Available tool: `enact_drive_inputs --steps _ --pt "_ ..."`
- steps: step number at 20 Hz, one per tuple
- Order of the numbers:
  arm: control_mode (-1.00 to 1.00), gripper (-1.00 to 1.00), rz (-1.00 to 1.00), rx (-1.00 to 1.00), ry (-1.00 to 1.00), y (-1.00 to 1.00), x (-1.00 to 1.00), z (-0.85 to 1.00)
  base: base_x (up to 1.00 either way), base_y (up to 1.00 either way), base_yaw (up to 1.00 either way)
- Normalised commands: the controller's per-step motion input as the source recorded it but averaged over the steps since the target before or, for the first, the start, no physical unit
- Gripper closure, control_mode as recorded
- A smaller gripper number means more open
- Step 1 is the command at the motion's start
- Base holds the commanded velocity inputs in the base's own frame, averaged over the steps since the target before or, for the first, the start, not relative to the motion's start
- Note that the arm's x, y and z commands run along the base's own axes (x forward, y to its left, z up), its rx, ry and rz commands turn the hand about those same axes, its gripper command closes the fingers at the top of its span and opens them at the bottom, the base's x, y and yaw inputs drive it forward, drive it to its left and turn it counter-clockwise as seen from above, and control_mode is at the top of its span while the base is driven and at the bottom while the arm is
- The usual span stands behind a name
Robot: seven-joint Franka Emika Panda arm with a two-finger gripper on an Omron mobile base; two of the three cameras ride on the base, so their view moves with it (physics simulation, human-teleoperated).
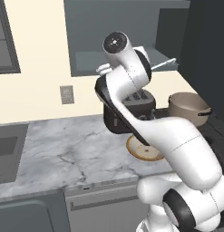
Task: Open the cabinet and move the ladle to the pot. Then close the cabinet.
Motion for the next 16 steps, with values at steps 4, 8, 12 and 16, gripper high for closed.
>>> enact_drive_inputs --steps 4,8,12,16 --pt "-1.00 1.00 0.01 0.00 0.00 0.00 -0.88 0.08 0.00 0.00 0.00" --pt "-1.00 1.00 0.05 0.00 0.00 0.00 -0.74 0.02 0.00 0.00 0.00" --pt "-1.00 1.00 0.05 0.00 0.00 0.00 -0.65 0.00 0.00 0.00 0.00" --pt "-1.00 1.00 0.06 0.00 -0.01 0.00 -0.50 0.00 0.00 0.00 0.00"
